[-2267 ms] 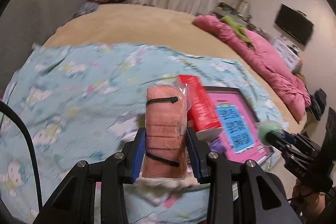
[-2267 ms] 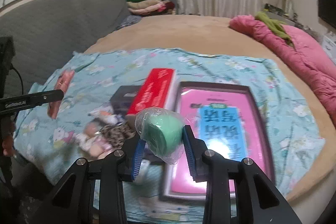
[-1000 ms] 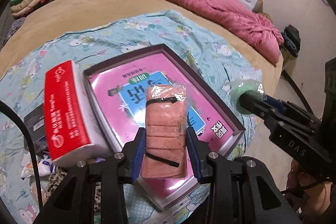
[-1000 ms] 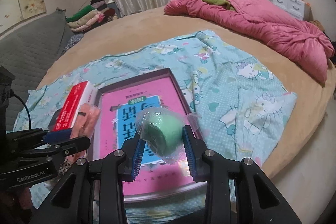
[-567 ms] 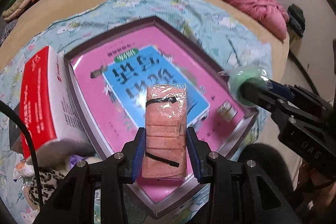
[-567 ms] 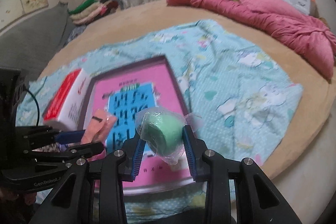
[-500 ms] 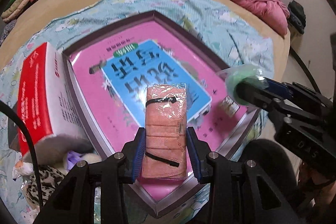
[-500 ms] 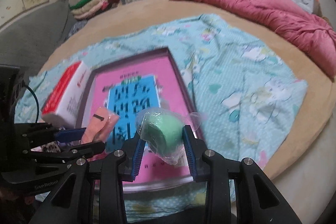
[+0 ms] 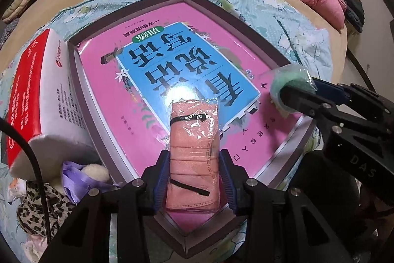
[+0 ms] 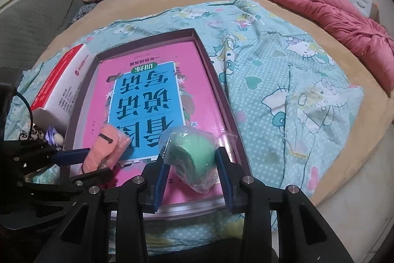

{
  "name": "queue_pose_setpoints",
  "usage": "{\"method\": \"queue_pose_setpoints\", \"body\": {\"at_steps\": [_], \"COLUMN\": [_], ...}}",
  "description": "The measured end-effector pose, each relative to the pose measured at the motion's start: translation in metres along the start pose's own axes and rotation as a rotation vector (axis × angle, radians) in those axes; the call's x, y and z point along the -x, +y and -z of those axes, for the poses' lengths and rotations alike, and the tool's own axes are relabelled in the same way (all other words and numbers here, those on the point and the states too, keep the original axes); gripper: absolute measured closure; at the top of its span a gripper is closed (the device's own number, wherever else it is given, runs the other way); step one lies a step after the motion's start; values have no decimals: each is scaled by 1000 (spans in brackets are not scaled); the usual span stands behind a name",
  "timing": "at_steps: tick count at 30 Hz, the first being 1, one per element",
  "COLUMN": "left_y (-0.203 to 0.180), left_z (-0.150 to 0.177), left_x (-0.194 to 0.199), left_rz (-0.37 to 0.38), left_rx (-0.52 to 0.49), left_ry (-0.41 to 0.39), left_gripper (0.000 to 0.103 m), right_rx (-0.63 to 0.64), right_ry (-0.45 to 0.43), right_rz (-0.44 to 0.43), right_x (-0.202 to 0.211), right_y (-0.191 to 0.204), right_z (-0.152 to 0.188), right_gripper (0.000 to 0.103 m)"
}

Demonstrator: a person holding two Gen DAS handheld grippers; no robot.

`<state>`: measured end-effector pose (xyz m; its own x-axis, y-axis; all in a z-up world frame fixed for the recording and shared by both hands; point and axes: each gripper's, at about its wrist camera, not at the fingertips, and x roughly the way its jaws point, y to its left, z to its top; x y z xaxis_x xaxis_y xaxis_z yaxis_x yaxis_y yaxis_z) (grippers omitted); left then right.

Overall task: Organize soft objects
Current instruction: 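Lower the towel and ball onto the pink tray and open both tools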

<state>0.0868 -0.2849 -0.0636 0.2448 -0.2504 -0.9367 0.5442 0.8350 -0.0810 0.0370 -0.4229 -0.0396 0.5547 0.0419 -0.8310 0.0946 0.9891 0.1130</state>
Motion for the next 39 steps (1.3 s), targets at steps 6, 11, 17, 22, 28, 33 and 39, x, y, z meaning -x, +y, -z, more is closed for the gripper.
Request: {"method": "queue_pose_setpoints", "body": {"at_steps": [6, 11, 17, 22, 28, 33, 39], "left_y": [4, 6, 10, 14, 19, 25, 38], "left_z": [1, 3, 8, 12, 14, 19, 30], "left_x": [1, 3, 6, 16, 36, 55, 84], "left_rz": [-2, 15, 44, 72, 74, 47, -17], "left_rx": [6, 13, 25, 37, 46, 60, 93], "left_ry": [-2, -10, -9, -28, -64, -95, -149], "left_gripper": [60, 48, 44, 38, 33, 33, 33], "right_rx": [-7, 1, -23, -35, -31, -45, -24], "right_ry": [-3, -7, -2, -20, -53, -74, -107], "right_rz": [-16, -24, -21, -32, -31, -32, -49], "right_x": [3, 5, 8, 15, 27, 35, 51], "right_y": [1, 6, 3, 2, 5, 5, 21], "right_z": [1, 1, 3, 3, 0, -3, -9], "right_gripper": [60, 55, 47, 38, 32, 29, 27]}}
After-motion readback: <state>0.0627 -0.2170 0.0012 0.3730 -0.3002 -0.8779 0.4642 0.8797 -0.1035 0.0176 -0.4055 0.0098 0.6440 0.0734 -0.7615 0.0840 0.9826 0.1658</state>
